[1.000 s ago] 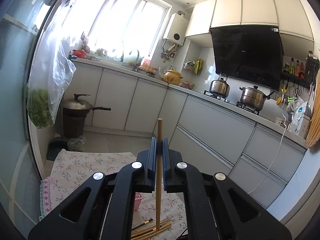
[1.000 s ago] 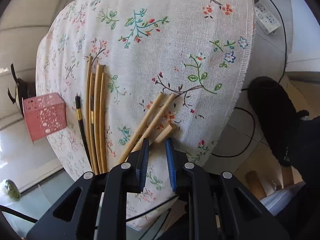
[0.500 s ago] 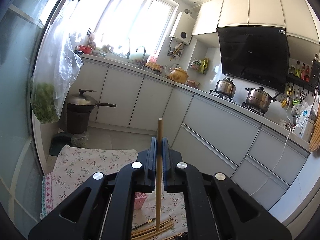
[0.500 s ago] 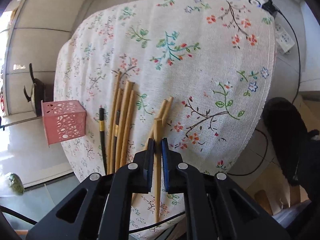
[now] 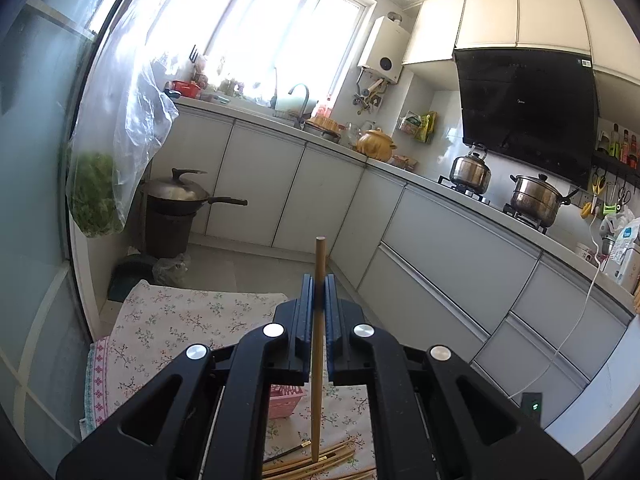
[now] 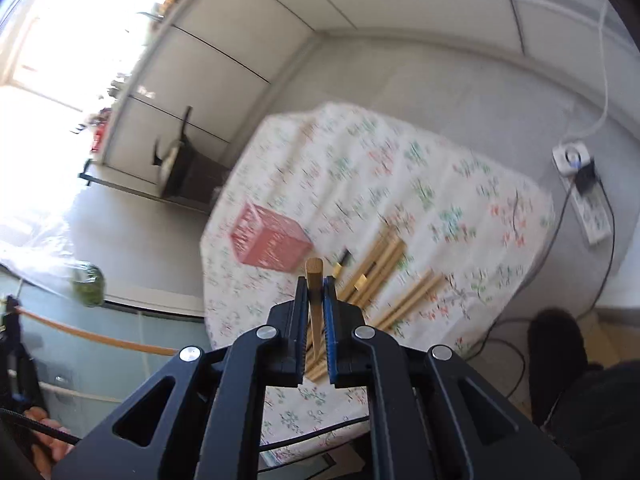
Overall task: Organize utensils
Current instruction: 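Lift the chopstick upright with the left tool and carry it over the pink holder, then lower the chopstick into the pink holder and open the left tool, then lower the left tool to the chopstick pile and close on another chopstick, then lift the chopstick upright with the left tool and move it over the pink holder, then drop the chopstick into the pink holder and open the left tool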
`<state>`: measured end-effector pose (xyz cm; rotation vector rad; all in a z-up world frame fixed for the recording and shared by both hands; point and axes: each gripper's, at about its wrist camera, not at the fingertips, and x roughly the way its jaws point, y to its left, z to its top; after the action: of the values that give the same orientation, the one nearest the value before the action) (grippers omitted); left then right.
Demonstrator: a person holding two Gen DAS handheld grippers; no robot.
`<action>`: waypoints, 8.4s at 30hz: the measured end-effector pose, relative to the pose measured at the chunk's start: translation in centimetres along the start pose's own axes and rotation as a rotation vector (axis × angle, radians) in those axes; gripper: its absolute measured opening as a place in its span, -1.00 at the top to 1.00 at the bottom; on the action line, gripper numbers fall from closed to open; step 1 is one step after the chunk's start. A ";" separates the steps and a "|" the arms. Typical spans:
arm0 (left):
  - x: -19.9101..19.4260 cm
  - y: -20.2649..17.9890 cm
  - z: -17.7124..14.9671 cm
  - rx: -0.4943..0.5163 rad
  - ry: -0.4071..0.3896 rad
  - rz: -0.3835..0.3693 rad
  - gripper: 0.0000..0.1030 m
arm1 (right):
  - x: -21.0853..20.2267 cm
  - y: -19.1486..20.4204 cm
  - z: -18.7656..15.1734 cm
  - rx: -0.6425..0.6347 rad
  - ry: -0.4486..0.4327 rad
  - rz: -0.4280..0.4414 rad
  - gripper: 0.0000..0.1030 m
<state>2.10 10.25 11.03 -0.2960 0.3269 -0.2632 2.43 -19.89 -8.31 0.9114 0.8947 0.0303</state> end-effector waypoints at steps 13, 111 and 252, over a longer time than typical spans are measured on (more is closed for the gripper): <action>6.1 0.2 0.4 -0.048 0.019 0.078 0.91 | -3.4 5.4 7.9 -0.109 -0.151 0.073 0.86; 23.5 -10.3 -29.6 0.472 1.229 -0.057 -0.22 | -2.9 -13.4 -1.0 -0.057 0.017 -0.228 -0.87; 17.0 3.1 -2.3 0.001 0.185 0.221 0.88 | -1.4 7.7 8.9 -0.309 -0.097 0.054 0.89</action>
<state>17.43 7.46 3.34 -0.2326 0.5387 -0.0725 10.13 -21.44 0.57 0.6420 0.7506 0.1654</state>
